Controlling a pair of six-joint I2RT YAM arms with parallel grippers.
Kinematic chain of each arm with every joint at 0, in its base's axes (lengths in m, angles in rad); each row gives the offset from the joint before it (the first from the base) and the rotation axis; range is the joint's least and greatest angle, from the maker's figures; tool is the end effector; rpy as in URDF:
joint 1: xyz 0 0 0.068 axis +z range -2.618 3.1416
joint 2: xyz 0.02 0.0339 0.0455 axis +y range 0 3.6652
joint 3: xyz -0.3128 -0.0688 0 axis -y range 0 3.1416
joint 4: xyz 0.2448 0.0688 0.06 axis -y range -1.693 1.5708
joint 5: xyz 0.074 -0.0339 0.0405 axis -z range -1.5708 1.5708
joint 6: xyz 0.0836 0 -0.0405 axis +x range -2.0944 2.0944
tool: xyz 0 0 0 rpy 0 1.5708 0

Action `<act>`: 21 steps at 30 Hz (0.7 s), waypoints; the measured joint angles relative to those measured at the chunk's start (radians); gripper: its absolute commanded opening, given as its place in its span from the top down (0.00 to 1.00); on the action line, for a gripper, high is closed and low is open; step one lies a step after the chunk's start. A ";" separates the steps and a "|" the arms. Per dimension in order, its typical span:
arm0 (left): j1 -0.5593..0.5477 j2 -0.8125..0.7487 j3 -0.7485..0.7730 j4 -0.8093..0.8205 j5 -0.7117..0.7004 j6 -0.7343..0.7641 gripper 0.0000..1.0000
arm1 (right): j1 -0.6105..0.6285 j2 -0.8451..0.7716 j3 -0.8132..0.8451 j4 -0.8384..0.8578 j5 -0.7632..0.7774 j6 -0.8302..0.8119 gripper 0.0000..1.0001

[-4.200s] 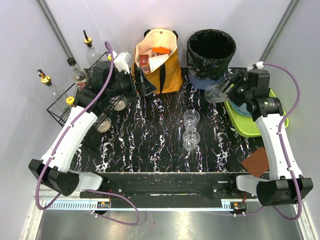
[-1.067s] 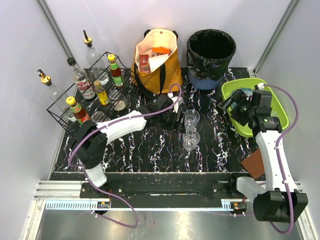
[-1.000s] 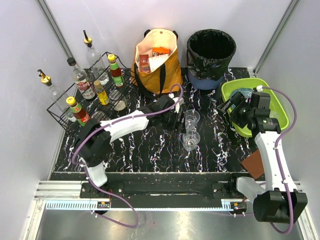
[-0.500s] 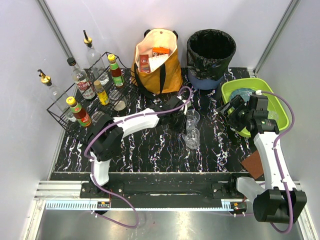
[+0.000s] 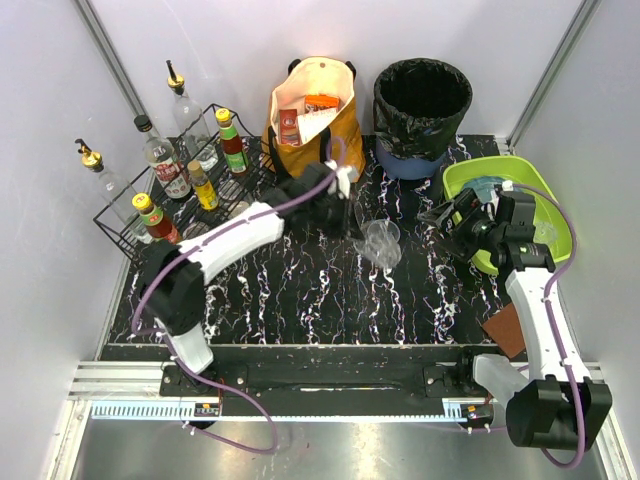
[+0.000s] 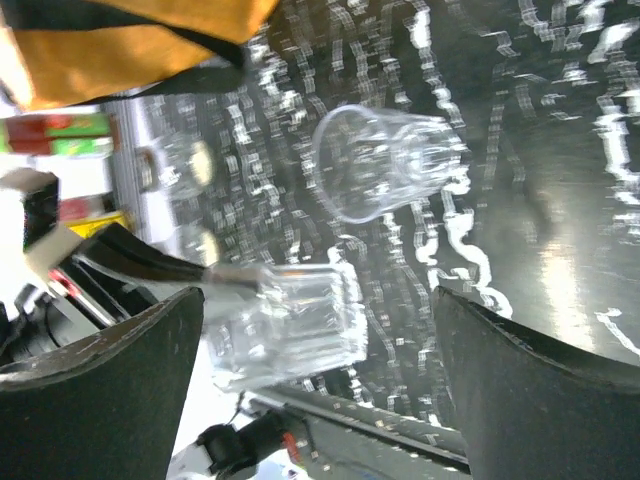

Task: Clear the kitchen counter

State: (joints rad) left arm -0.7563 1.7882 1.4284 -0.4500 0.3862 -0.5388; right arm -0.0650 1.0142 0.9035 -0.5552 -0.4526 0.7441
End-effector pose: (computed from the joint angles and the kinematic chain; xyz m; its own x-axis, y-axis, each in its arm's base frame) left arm 0.3000 -0.3263 0.2792 -0.8752 0.1723 -0.4520 0.4375 0.6803 -0.5880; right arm 0.2239 0.0221 0.3195 -0.6464 0.6525 -0.3955 0.2081 0.6495 0.7314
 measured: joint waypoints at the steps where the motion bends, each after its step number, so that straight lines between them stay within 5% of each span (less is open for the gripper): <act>1: 0.027 -0.032 0.001 0.011 0.025 -0.021 1.00 | 0.000 -0.004 -0.007 0.019 -0.026 0.016 0.00; 9: 0.125 -0.107 0.216 0.061 0.142 -0.171 1.00 | 0.007 -0.046 -0.039 0.297 -0.218 0.224 0.00; 21: 0.152 -0.077 0.210 0.309 0.356 -0.484 1.00 | 0.028 -0.058 -0.047 0.680 -0.303 0.505 0.00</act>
State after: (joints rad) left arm -0.6041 1.7107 1.6386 -0.1413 0.7422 -1.0233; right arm -0.0372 0.9565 0.8562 0.1246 -0.7551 1.2488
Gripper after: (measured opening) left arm 0.053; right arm 0.994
